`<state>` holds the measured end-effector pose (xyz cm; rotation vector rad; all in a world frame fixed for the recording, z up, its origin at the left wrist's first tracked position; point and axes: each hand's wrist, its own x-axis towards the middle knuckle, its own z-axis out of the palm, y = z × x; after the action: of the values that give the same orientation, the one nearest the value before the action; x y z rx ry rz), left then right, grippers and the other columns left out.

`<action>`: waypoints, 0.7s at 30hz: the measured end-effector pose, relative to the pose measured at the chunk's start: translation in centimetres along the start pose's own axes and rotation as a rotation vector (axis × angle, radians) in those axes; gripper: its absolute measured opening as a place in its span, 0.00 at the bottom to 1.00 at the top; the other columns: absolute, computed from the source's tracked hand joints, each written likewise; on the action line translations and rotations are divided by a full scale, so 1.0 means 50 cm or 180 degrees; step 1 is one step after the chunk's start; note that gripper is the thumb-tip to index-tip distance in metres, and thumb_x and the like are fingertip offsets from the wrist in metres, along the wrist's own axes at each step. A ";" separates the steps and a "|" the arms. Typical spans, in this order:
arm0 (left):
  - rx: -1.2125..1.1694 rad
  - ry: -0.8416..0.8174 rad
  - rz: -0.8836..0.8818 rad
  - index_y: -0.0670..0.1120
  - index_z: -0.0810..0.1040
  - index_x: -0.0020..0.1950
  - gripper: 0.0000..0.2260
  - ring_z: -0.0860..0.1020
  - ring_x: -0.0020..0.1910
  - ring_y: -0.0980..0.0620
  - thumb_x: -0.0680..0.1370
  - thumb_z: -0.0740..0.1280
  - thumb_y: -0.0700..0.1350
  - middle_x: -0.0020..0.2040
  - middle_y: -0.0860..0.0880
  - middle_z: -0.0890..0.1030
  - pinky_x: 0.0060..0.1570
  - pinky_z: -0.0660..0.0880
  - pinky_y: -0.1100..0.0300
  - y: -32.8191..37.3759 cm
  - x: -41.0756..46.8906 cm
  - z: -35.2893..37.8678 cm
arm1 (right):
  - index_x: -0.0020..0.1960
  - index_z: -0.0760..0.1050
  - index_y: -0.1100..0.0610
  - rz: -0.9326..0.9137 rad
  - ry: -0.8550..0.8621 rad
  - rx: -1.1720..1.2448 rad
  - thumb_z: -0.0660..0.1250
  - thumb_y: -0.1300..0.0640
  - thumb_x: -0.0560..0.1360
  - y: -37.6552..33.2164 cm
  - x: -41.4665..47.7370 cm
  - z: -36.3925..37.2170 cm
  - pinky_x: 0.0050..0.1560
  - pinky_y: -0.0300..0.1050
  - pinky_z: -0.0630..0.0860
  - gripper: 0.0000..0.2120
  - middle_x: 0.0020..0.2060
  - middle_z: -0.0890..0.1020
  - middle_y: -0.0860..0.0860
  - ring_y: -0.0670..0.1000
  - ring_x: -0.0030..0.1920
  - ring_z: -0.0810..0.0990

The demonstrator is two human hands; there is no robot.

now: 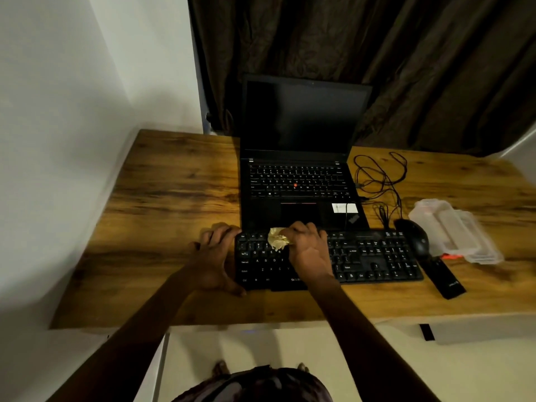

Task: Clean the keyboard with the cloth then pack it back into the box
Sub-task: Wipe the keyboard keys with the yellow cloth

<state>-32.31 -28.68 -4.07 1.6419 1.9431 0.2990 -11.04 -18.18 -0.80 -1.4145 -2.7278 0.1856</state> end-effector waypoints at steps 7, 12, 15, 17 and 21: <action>0.0058 0.0027 0.0003 0.57 0.48 0.79 0.65 0.49 0.74 0.47 0.51 0.81 0.66 0.77 0.55 0.49 0.69 0.56 0.38 0.002 0.000 0.000 | 0.64 0.75 0.45 0.0800 0.0267 -0.0252 0.67 0.61 0.75 0.068 -0.016 -0.003 0.61 0.54 0.69 0.20 0.61 0.76 0.49 0.54 0.61 0.71; 0.0004 -0.0018 0.0005 0.58 0.48 0.79 0.65 0.49 0.73 0.49 0.49 0.80 0.67 0.76 0.57 0.49 0.70 0.57 0.36 0.000 0.002 0.000 | 0.65 0.75 0.46 0.0366 0.0161 -0.0033 0.66 0.63 0.74 0.021 -0.016 0.006 0.64 0.55 0.68 0.22 0.61 0.75 0.48 0.54 0.63 0.71; -0.0061 -0.0058 0.0012 0.59 0.48 0.79 0.66 0.49 0.73 0.48 0.47 0.78 0.70 0.75 0.58 0.49 0.70 0.59 0.34 -0.005 0.004 0.000 | 0.63 0.77 0.45 0.0343 0.0269 -0.0008 0.66 0.64 0.74 0.054 -0.020 0.000 0.60 0.54 0.69 0.22 0.58 0.77 0.48 0.54 0.59 0.73; -0.0035 -0.0076 0.0015 0.60 0.47 0.79 0.66 0.49 0.74 0.48 0.47 0.77 0.71 0.75 0.58 0.48 0.70 0.57 0.34 -0.006 0.003 0.000 | 0.62 0.77 0.46 0.0529 0.0334 -0.0140 0.66 0.64 0.73 0.086 -0.026 -0.005 0.58 0.54 0.70 0.21 0.58 0.78 0.49 0.55 0.59 0.73; -0.0061 -0.0057 0.0028 0.60 0.47 0.79 0.66 0.49 0.74 0.48 0.48 0.77 0.71 0.75 0.58 0.48 0.70 0.57 0.35 -0.006 0.003 0.002 | 0.61 0.78 0.48 0.1148 0.0495 -0.0218 0.66 0.65 0.71 0.122 -0.032 -0.012 0.58 0.57 0.70 0.21 0.57 0.78 0.51 0.56 0.59 0.73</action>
<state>-32.51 -28.64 -4.36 1.6357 1.9145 0.3045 -5.13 -15.94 -1.02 -1.8460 -2.3592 -0.0024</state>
